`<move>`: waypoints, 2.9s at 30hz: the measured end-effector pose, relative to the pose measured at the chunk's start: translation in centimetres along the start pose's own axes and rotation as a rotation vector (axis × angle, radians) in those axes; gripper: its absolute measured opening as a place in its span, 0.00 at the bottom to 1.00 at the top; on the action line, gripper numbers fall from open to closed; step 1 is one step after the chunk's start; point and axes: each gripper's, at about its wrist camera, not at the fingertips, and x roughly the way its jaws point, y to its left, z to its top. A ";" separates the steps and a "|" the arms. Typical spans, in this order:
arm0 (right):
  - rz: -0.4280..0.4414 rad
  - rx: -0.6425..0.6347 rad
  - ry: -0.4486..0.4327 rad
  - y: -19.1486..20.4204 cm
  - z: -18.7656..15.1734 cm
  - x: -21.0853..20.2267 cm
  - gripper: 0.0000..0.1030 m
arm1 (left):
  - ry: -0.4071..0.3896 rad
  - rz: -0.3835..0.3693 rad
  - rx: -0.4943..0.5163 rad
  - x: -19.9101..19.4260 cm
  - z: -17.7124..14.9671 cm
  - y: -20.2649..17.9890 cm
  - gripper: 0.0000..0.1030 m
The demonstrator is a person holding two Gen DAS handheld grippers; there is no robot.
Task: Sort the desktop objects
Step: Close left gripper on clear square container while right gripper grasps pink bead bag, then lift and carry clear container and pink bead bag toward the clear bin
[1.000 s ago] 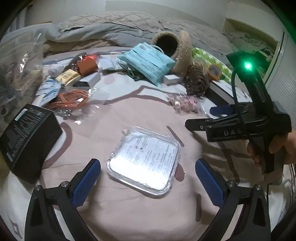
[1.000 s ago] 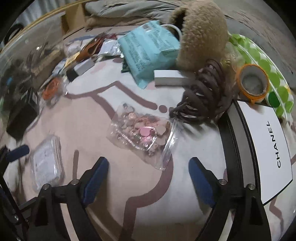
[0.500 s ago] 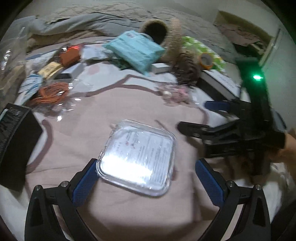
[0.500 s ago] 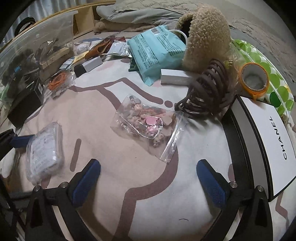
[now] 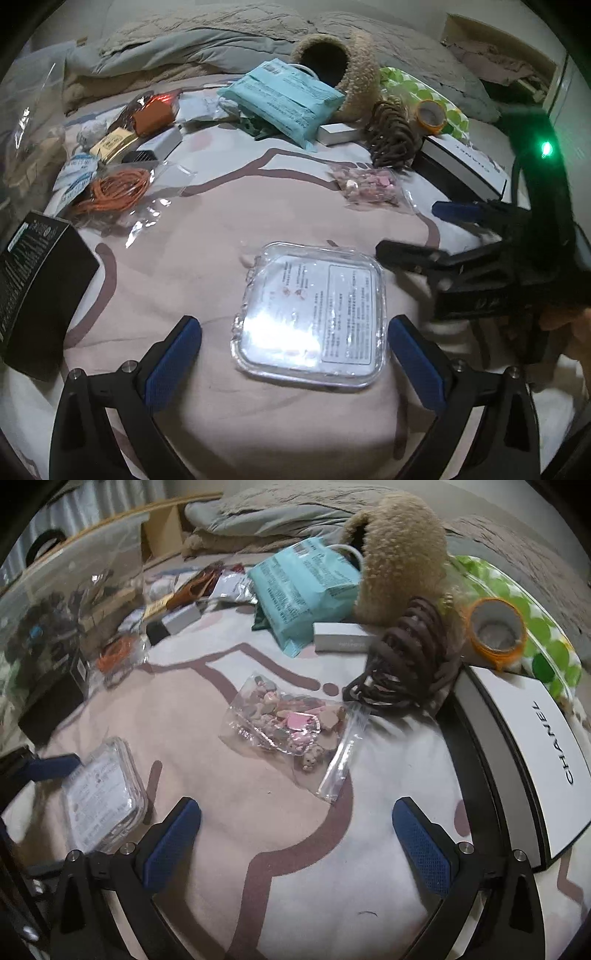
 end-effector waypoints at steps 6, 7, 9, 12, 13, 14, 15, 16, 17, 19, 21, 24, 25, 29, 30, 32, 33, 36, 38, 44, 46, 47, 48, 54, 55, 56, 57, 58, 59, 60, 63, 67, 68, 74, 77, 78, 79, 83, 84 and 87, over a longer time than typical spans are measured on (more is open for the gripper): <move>0.038 0.106 -0.016 -0.7 0.7 -0.9 1.00 | -0.021 0.082 0.041 0.4 0.1 -0.6 0.83; 0.045 0.108 -0.018 -0.5 0.9 -1.0 1.00 | -0.026 0.086 0.032 0.2 0.1 -0.4 0.80; 0.042 0.103 -0.019 -0.2 1.4 -1.0 1.00 | -0.032 0.097 0.013 0.0 0.2 -0.1 0.76; 0.041 0.099 -0.013 0.4 2.3 -0.4 1.00 | -0.038 0.158 -0.046 -0.4 0.1 0.9 0.76; 0.046 0.107 -0.008 0.5 2.4 -0.3 1.00 | -0.040 0.179 -0.078 -0.7 0.0 1.6 0.76; 0.056 0.126 0.001 0.5 2.7 0.0 1.00 | -0.041 0.191 -0.094 -0.8 -0.1 2.0 0.76; 0.063 0.150 0.009 0.4 2.9 0.3 1.00 | -0.039 0.205 -0.107 -0.9 -0.3 2.3 0.76; 0.072 0.177 0.018 0.3 3.2 0.6 1.00 | -0.034 0.215 -0.120 -0.9 -0.5 2.7 0.76; 0.080 0.199 0.029 0.3 3.5 1.1 1.00 | -0.033 0.214 -0.125 -1.0 -0.7 2.8 0.76; 0.061 0.202 0.035 0.6 3.8 1.5 0.94 | -0.034 0.194 -0.143 -1.0 -1.0 3.2 0.76; 0.017 0.190 0.028 1.0 4.1 2.0 0.85 | -0.039 0.177 -0.156 -1.0 -1.1 3.5 0.76; -0.028 0.172 0.017 1.3 4.1 2.4 0.76 | -0.045 0.161 -0.164 -1.2 -1.2 3.6 0.76; -0.044 0.154 0.009 1.5 4.0 2.5 0.75 | -0.046 0.153 -0.169 -1.2 -1.2 3.7 0.76; -0.084 0.080 -0.027 2.6 3.6 2.6 0.67 | -0.041 0.121 -0.180 -0.9 -1.1 3.9 0.83; -0.085 0.073 -0.035 2.7 3.5 2.5 0.63 | -0.040 0.119 -0.177 -0.9 -1.1 3.8 0.84; -0.083 0.060 -0.055 2.8 3.4 2.4 0.56 | -0.033 0.127 -0.168 -0.8 -1.0 3.6 0.86; -0.075 0.056 -0.066 2.8 3.2 2.2 0.53 | -0.031 0.128 -0.167 -0.8 -1.0 3.5 0.86; -0.040 0.047 -0.083 2.8 2.8 1.8 0.46 | -0.029 0.125 -0.181 -0.7 -0.8 3.7 0.86; -0.011 0.044 -0.088 2.7 2.3 1.4 0.45 | -0.031 0.123 -0.194 -0.7 -0.7 3.9 0.86; 0.053 0.046 -0.099 2.6 1.3 0.4 0.42 | -0.032 0.152 -0.190 -0.7 -0.6 3.9 0.77; 0.091 0.051 -0.104 2.5 1.0 -0.1 0.42 | -0.031 0.150 -0.192 -0.8 -0.5 4.0 0.77; 0.111 0.056 -0.105 2.4 0.9 -0.2 0.41 | -0.032 0.151 -0.190 -0.9 -0.5 4.0 0.77; 0.126 0.061 -0.104 2.3 0.7 -0.4 0.40 | -0.033 0.152 -0.189 -0.9 -0.5 4.0 0.77; 0.152 0.043 -0.106 2.5 -0.6 -1.8 0.38 | -0.032 0.152 -0.195 -1.3 -0.4 4.0 0.77; 0.149 0.038 -0.105 2.5 -0.8 -2.1 0.38 | -0.033 0.150 -0.197 -1.4 -0.4 3.9 0.77; 0.149 0.036 -0.104 2.5 -0.9 -2.2 0.38 | -0.035 0.149 -0.196 -1.6 -0.4 3.8 0.76; 0.148 0.036 -0.105 2.4 -1.0 -2.4 0.38 | -0.038 0.149 -0.194 -1.8 -0.4 3.7 0.76; 0.148 0.036 -0.107 2.3 -1.2 -2.6 0.38 | -0.043 0.150 -0.190 -2.1 -0.4 3.6 0.76; 0.148 0.036 -0.108 2.3 -1.3 -2.9 0.38 | -0.047 0.150 -0.187 -2.3 -0.3 3.4 0.76; 0.148 0.035 -0.110 2.1 -1.4 -3.2 0.38 | -0.051 0.148 -0.184 -2.6 -0.3 3.3 0.76; 0.136 0.029 -0.122 2.0 -1.6 -4.1 0.38 | -0.064 0.145 -0.176 -3.3 0.0 2.9 0.76; 0.129 0.026 -0.138 1.7 -1.6 -5.5 0.38 | -0.084 0.130 -0.180 -4.6 0.6 2.6 0.76; 0.130 0.025 -0.143 1.7 -1.6 -5.9 0.38 | -0.089 0.128 -0.180 -4.8 0.9 2.5 0.76; 0.143 -0.014 -0.168 2.4 -0.9 -8.9 0.38 | -0.132 0.112 -0.162 -7.3 2.3 1.4 0.76; 0.152 -0.020 -0.184 2.6 -0.2 -10.8 0.38 | -0.159 0.102 -0.151 -9.1 3.1 0.9 0.76; 0.154 -0.018 -0.192 2.6 0.1 -11.4 0.38 | -0.169 0.102 -0.147 -9.7 3.3 0.7 0.76; 0.156 -0.016 -0.199 2.6 0.4 -12.0 0.38 | -0.179 0.100 -0.143 -10.5 3.6 0.6 0.76; 0.164 -0.004 -0.237 2.8 1.5 -14.8 0.38 | -0.216 0.090 -0.139 -13.2 4.6 0.5 0.76; 0.167 -0.003 -0.247 2.9 1.8 -15.5 0.38 | -0.225 0.089 -0.139 -13.9 4.8 0.5 0.77; 0.170 -0.008 -0.274 3.4 2.7 -17.6 0.38 | -0.251 0.086 -0.134 -16.2 5.5 0.6 0.77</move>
